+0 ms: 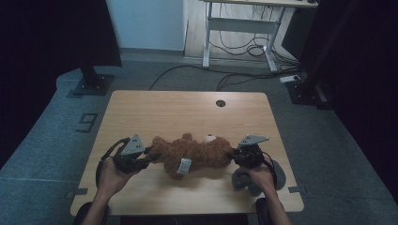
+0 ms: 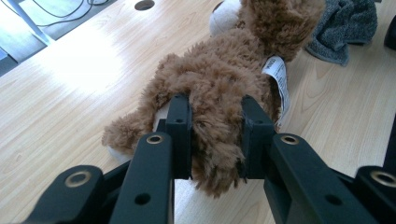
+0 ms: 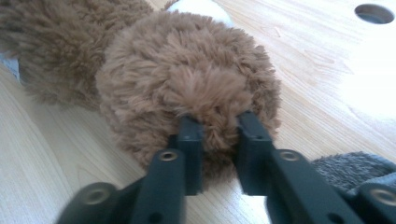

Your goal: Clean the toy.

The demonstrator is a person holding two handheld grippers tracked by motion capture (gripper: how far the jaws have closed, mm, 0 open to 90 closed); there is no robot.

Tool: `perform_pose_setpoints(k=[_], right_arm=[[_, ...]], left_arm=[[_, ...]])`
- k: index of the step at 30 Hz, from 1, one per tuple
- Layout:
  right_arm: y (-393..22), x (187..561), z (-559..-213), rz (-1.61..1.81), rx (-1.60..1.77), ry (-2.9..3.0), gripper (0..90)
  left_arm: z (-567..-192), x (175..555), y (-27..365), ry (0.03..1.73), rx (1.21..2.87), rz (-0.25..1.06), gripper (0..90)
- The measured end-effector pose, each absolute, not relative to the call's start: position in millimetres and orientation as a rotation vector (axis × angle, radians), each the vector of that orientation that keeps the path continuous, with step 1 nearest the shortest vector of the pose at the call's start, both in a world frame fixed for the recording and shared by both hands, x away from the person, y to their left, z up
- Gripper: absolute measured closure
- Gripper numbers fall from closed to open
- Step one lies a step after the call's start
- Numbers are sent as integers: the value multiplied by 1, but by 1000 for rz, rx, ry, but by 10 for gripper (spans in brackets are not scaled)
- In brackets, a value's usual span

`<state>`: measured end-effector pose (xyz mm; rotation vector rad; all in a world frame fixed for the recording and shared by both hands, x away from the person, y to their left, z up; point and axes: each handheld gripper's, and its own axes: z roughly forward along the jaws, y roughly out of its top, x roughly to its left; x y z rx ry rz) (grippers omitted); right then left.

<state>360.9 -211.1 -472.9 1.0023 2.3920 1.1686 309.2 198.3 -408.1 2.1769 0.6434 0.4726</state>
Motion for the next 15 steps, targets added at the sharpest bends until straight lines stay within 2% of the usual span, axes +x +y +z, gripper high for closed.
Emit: perform_pose_setpoints(k=[15], right_arm=[[-208, 349, -442, 1155, 945, 2379, 810]], left_arm=[[-369, 305, 196, 595, 2145, 494, 719]])
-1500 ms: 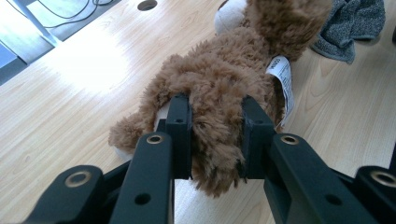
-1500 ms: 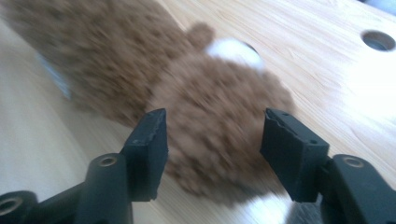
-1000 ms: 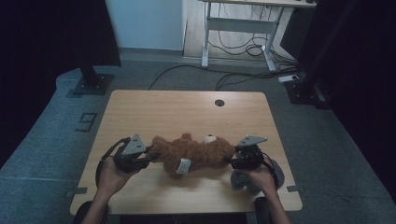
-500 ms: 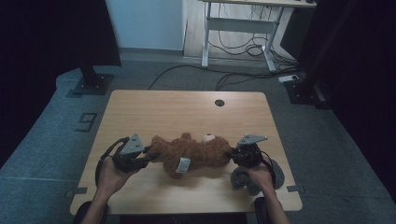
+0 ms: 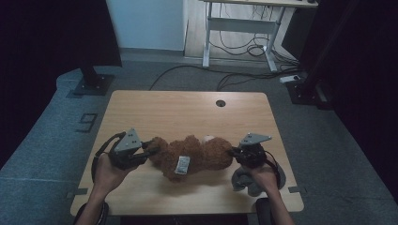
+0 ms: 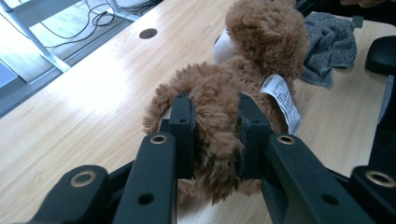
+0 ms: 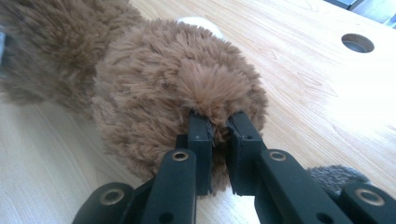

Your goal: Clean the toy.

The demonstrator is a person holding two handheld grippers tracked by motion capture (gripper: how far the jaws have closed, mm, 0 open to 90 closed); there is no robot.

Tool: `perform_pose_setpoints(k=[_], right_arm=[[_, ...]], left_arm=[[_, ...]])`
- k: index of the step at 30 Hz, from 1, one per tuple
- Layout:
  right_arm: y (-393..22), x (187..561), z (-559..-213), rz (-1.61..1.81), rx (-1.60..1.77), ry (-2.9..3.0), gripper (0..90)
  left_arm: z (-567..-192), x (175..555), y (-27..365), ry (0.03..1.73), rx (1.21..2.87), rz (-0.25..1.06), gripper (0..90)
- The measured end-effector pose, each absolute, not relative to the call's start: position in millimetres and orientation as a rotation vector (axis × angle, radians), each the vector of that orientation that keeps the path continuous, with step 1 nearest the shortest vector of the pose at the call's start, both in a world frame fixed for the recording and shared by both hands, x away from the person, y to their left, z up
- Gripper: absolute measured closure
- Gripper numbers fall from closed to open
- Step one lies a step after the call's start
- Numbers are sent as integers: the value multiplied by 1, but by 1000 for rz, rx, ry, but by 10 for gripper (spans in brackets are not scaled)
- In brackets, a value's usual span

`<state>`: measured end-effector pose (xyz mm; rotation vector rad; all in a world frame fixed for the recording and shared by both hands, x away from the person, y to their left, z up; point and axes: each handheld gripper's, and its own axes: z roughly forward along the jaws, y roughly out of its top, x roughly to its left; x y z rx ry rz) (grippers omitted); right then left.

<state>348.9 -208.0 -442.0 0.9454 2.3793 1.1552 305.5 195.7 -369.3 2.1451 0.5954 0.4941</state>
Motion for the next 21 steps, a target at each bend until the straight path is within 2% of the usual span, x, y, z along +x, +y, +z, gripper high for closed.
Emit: perform_pose_setpoints(k=[11, 17, 21], right_arm=[[-215, 359, -463, 1116, 1025, 2406, 788], [-215, 353, -454, 1108, 1013, 2376, 606], [-211, 344, -442, 1151, 980, 2375, 541]], left_arm=[[-373, 321, 182, 608, 2165, 459, 723], [-371, 325, 180, 619, 2167, 462, 725], [-369, 327, 179, 628, 2166, 459, 726]])
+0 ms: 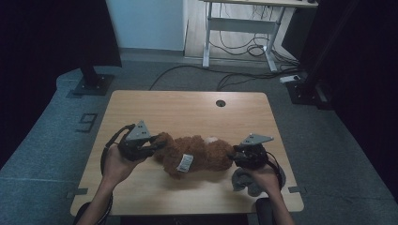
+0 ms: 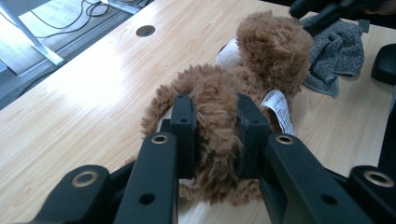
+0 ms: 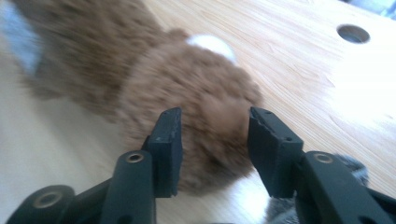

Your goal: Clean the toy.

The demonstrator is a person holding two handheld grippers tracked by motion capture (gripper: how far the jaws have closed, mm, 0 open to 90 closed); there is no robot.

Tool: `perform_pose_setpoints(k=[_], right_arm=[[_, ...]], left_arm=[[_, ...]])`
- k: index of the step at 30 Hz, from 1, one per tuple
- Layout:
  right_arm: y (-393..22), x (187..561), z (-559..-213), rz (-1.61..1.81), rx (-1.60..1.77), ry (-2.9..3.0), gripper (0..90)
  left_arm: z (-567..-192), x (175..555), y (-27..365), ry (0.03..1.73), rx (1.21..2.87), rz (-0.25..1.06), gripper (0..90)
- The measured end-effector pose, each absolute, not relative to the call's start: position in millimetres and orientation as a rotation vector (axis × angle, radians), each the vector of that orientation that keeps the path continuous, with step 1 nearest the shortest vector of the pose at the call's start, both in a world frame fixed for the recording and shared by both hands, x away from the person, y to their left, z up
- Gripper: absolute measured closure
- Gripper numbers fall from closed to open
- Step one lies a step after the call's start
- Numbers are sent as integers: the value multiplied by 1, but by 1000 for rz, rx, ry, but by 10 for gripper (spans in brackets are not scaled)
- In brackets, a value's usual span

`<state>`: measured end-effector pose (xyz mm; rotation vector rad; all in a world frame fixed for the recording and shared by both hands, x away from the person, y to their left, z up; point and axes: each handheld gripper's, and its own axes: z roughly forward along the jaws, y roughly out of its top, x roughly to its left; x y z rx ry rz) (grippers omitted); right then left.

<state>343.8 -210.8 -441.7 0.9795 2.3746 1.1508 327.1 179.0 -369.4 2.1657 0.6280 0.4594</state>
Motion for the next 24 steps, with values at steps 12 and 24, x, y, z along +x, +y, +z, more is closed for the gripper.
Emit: perform_pose_setpoints(k=[12, 24], right_arm=[[-155, 305, -445, 1225, 748, 2571, 494], [-82, 289, -496, 1265, 646, 2714, 462]], left_arm=[[-364, 333, 176, 642, 2166, 450, 726], [-362, 334, 174, 637, 2165, 443, 726]])
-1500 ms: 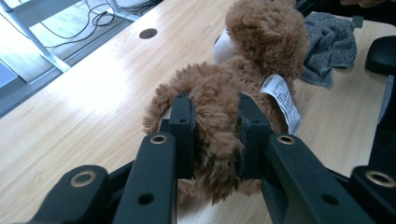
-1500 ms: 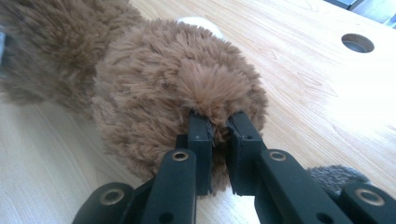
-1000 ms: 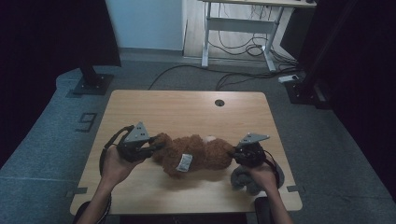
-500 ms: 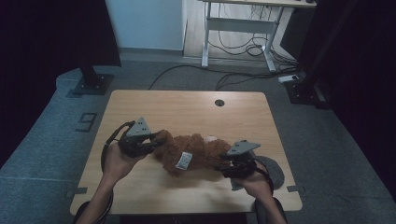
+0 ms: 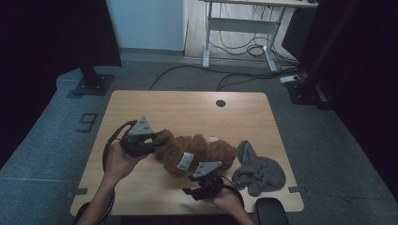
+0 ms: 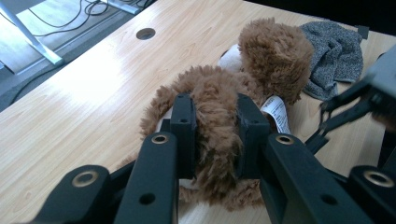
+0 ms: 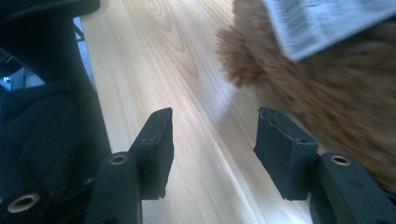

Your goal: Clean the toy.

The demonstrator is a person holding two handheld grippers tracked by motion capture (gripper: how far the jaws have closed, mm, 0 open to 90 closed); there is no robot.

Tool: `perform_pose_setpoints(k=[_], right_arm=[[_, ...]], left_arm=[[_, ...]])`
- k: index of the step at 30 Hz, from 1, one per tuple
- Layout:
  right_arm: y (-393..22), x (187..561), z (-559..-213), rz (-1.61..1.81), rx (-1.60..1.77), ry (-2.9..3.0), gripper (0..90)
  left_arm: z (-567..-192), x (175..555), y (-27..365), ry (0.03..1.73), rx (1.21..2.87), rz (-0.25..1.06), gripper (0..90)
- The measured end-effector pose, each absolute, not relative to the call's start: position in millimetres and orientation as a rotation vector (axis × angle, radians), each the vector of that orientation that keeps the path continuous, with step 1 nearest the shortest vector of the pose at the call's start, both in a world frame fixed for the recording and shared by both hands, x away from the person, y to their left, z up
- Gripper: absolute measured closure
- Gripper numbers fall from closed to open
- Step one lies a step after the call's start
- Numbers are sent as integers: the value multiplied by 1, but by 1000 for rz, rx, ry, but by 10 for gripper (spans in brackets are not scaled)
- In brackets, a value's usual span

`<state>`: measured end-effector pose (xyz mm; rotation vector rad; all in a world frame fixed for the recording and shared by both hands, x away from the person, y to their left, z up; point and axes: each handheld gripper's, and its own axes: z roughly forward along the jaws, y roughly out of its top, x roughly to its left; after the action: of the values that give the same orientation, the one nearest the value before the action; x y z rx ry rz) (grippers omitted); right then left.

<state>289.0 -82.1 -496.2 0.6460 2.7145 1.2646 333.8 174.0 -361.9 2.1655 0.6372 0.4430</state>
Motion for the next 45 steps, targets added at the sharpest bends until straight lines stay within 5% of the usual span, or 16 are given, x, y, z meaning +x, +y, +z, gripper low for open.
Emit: perform_pose_setpoints(k=[12, 26, 45], right_arm=[[-48, 289, -521, 1283, 774, 2547, 457], [-37, 287, -530, 1247, 877, 2406, 860], [-61, 272, -478, 1298, 735, 2301, 886]], left_arm=[[-362, 332, 173, 629, 2169, 435, 727], [-362, 330, 173, 627, 2171, 428, 727], [-358, 342, 183, 658, 2126, 472, 721]])
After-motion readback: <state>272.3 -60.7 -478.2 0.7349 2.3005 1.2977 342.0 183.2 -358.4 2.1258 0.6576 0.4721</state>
